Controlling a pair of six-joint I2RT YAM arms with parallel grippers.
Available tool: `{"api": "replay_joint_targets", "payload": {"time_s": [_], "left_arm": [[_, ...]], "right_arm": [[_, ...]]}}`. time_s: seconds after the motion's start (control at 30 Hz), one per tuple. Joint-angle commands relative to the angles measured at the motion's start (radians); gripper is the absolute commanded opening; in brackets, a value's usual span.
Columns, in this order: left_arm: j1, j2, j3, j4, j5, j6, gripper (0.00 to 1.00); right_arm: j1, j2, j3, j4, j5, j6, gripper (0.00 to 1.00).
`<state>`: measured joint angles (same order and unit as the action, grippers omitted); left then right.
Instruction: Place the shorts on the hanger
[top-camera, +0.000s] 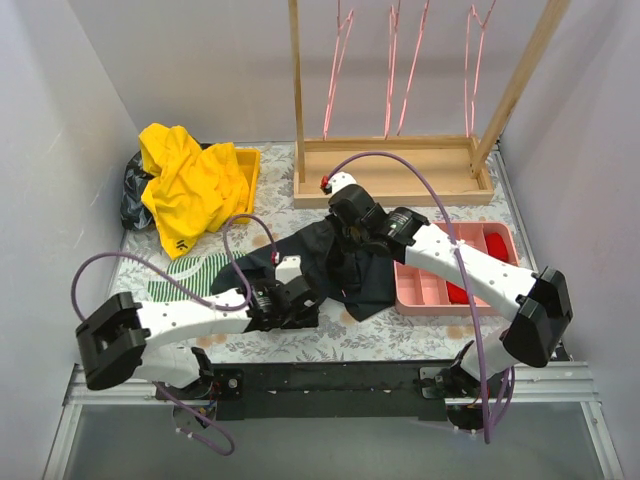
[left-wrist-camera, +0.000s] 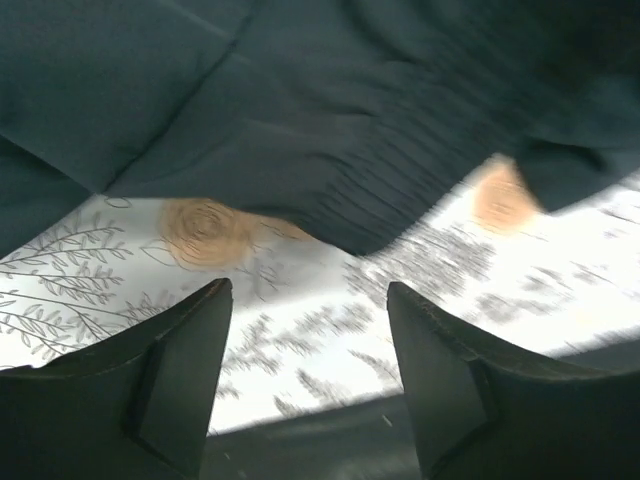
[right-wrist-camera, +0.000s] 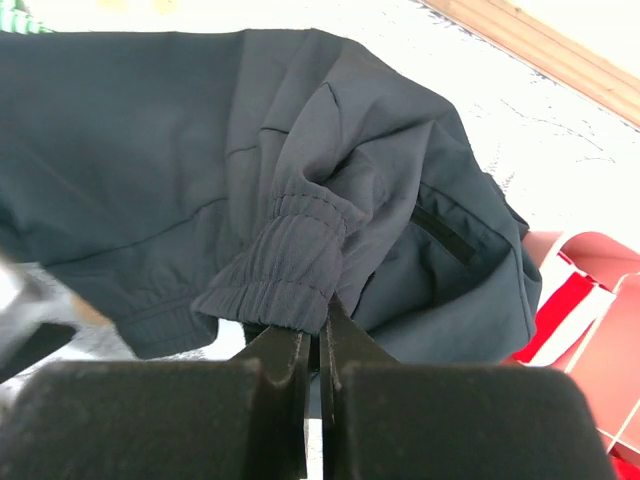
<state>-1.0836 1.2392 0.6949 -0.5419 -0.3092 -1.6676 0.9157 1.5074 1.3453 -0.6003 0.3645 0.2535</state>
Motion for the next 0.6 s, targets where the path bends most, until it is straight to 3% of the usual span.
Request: {"api": "replay_joint_targets", "payload": {"time_s": [0.0,0.23,0.33,0.37,0.5,0.57], "left_arm": [[-0.055,0.121,0.08,-0.026,-0.197,-0.058,0.64],[-0.062,0.204,0.132,0.02,-0.333,-0.078,0.7],[-0.062,0.21,0.155,0.017,-0.41,-0.098,0.61],[-0.062,0.21,0.158,0.01,-0.45,-0.106,0.53],[-0.052,0.175,0.16,-0.029,-0.505,-0.124,0.35],[-0.039,0.148,0.144,-0.024,-0.511,-0.116,0.3]], "right_arm": [[-0.001,-0.075,-0.005,0.053,-0.047,0.016,0.01],[-0.001,-0.15,-0.035,0.05,-0.067,0.046,0.01],[-0.003,-0.185,-0.054,0.047,-0.07,0.053,0.01],[-0.003,-0.194,-0.064,0.046,-0.068,0.056,0.01],[-0.003,-0.236,-0.092,0.036,-0.053,0.066,0.01],[-0.001,-0.257,-0.104,0.036,-0.049,0.07,0.01]]}}
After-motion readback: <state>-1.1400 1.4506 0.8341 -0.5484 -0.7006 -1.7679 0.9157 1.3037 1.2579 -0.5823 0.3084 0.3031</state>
